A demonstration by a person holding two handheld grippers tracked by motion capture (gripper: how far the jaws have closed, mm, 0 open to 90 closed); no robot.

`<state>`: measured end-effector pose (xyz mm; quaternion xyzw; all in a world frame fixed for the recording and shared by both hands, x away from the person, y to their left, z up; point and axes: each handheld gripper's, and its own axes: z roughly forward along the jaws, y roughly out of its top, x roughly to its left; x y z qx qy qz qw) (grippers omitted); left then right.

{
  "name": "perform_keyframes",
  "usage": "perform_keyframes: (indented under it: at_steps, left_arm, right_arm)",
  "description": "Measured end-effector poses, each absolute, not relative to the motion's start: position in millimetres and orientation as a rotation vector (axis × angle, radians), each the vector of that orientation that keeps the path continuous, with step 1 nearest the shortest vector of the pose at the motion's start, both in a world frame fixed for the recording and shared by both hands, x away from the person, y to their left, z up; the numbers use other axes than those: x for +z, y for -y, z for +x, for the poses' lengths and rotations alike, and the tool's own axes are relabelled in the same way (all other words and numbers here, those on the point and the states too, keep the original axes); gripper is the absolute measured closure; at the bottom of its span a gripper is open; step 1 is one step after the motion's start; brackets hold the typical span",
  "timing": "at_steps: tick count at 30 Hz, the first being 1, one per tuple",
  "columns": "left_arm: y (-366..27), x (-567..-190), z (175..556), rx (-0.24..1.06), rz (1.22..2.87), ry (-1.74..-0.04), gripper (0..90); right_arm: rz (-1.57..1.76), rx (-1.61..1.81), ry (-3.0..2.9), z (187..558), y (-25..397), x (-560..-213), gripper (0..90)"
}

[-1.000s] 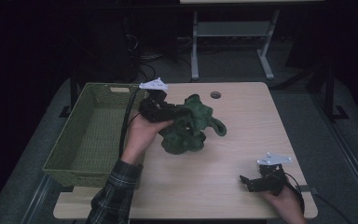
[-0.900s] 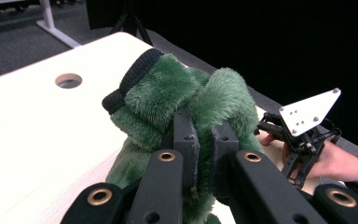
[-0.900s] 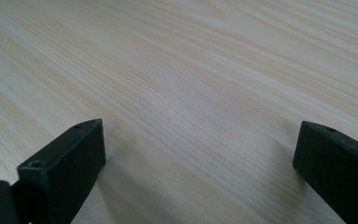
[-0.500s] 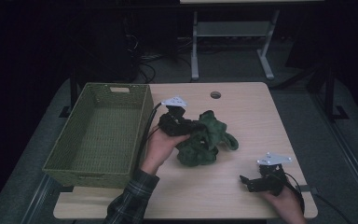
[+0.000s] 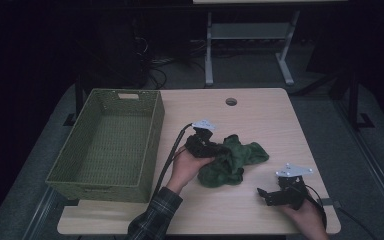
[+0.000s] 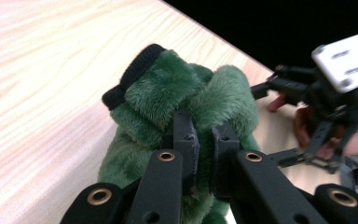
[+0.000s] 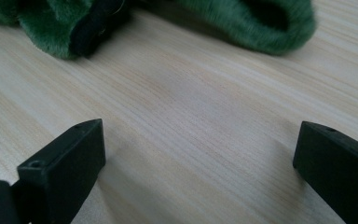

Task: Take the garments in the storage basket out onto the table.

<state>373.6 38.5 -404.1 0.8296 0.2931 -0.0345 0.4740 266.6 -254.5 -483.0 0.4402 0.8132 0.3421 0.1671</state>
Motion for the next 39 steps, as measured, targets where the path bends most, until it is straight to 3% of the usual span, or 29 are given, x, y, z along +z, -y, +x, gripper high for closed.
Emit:
perform_keyframes:
  at_steps: [13,20,24,30,39]
  left_arm:
    - [-31,-439,387,-0.002,2.119,-0.725,81.1]
    - [-35,-424,377,0.038,2.119,-0.685,58.3]
    - [-41,-410,365,0.068,2.127,-0.648,53.5]
    - [-53,-397,339,0.089,2.111,-0.605,55.6]
    - [-61,-413,310,0.061,2.131,-0.587,60.3]
  right_arm:
    - [1.253,0.973,-2.314,267,254,-483,1.9]
    - [1.254,0.973,-2.314,267,254,-483,1.9]
    - [1.253,0.973,-2.314,267,254,-483,1.9]
    - [1.253,0.973,-2.314,267,254,-483,1.9]
    - [1.253,0.973,-2.314,267,254,-483,1.9]
